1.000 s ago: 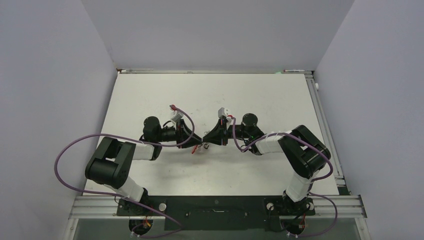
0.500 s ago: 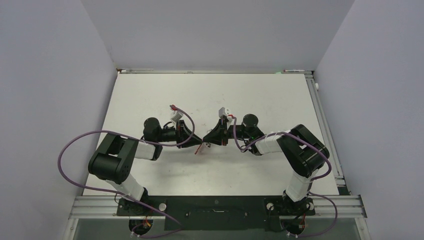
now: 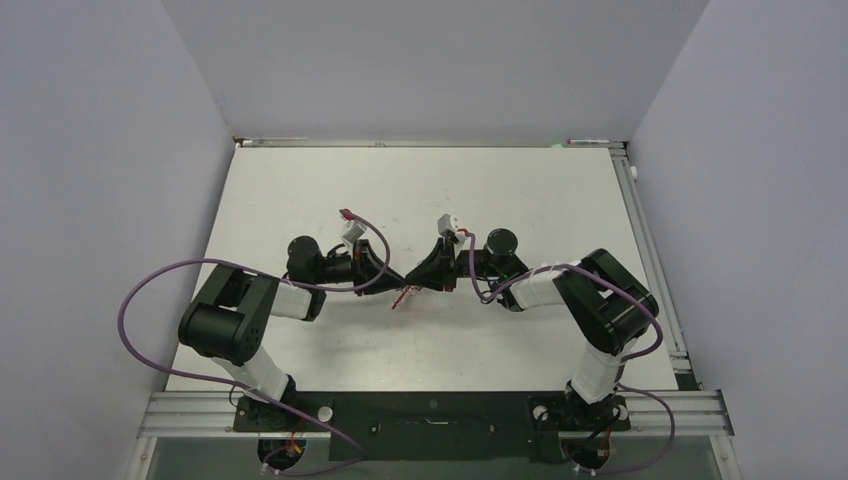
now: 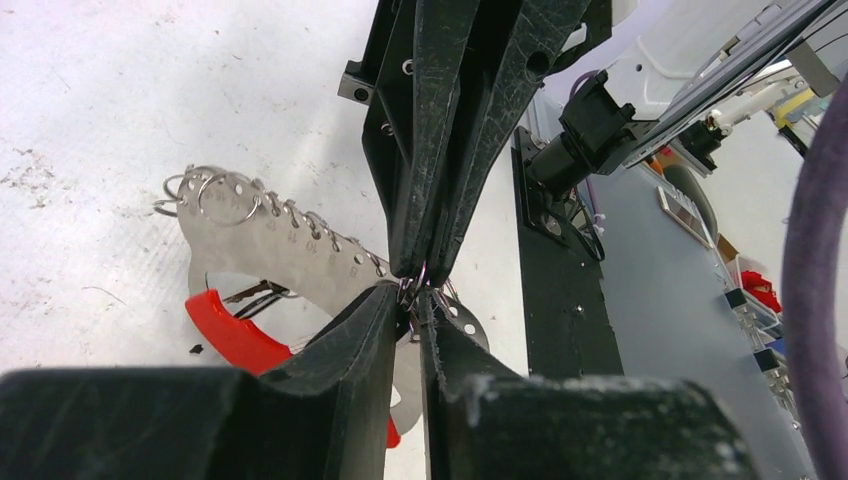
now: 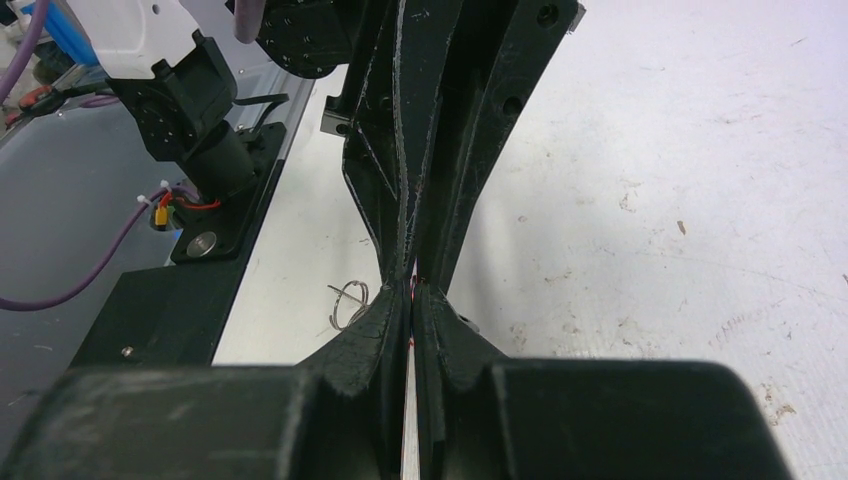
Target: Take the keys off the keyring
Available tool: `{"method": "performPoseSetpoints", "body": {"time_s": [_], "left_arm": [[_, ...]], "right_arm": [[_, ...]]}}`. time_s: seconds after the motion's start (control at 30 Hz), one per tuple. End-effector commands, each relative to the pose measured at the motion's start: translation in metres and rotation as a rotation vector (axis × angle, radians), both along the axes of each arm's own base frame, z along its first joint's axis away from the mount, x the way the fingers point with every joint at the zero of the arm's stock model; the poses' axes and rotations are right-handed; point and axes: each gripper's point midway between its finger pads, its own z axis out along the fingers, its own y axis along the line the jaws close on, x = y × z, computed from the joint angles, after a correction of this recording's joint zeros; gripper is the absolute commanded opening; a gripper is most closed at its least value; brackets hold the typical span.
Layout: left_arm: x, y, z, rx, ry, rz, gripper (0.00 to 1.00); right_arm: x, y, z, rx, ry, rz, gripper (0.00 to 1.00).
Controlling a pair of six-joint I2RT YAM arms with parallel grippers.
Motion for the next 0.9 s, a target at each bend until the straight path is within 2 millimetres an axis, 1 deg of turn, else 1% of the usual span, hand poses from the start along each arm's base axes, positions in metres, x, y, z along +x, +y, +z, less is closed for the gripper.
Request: {"method": "performPoseSetpoints", "body": {"time_s": [0.0, 0.07, 0.13, 0.17, 0.27, 0.37, 0.47, 0.5, 0.57, 0.63, 0.67, 0.7, 0.73, 0.8, 0.87], "left_arm": [[0.003, -0.005, 0.018, -0.037, -0.098, -0.003, 0.12], [0.003, -0.005, 0.018, -0.038, -0.102, -0.002, 0.16], [0.003, -0.005, 0.018, -0.039, -0.105, -0.002, 0.17], [0.003, -0.005, 0.018, -0.038, -0.104, -0.004, 0.14], [0.002, -0.005, 0.018, -0.038, -0.101, -0.013, 0.01], [0.005, -0.001, 0.022, -0.040, -0.099, 0.005, 0.00], [0.011, 0.001, 0.019, 0.004, -0.104, 0.022, 0.00], [0.013, 0.002, 0.014, 0.039, -0.105, 0.027, 0.00], [0.016, 0.005, 0.005, 0.126, -0.121, 0.033, 0.00], [0.021, 0.008, -0.006, 0.213, -0.092, 0.019, 0.00], [0.020, 0.013, -0.017, 0.285, -0.085, 0.013, 0.00], [0.018, 0.015, -0.018, 0.313, -0.080, -0.004, 0.00], [0.016, 0.016, -0.020, 0.349, -0.097, -0.020, 0.00], [0.009, 0.021, -0.024, 0.437, -0.125, -0.062, 0.00], [-0.005, 0.027, -0.030, 0.519, -0.112, -0.125, 0.00]], "right_arm": [[-0.007, 0.006, 0.018, 0.064, -0.091, 0.046, 0.05], [-0.008, 0.006, 0.018, 0.064, -0.091, 0.047, 0.05], [-0.008, 0.006, 0.018, 0.064, -0.090, 0.048, 0.05], [-0.008, 0.006, 0.018, 0.065, -0.091, 0.048, 0.05], [-0.008, 0.006, 0.019, 0.066, -0.092, 0.048, 0.05], [-0.006, 0.006, 0.016, 0.044, -0.081, 0.054, 0.06], [0.003, 0.002, 0.011, -0.004, -0.086, 0.043, 0.18], [0.007, -0.001, 0.011, -0.012, -0.086, 0.036, 0.22], [0.012, -0.006, 0.010, -0.037, -0.092, 0.029, 0.34], [0.018, -0.011, 0.004, -0.085, -0.099, 0.030, 0.41], [0.020, -0.013, 0.001, -0.114, -0.115, 0.036, 0.43], [0.021, -0.015, -0.006, -0.158, -0.123, 0.049, 0.44], [0.025, -0.016, -0.006, -0.193, -0.161, 0.062, 0.44], [0.019, -0.020, -0.015, -0.260, -0.168, 0.101, 0.44], [0.016, -0.023, -0.015, -0.281, -0.164, 0.116, 0.44]]}}
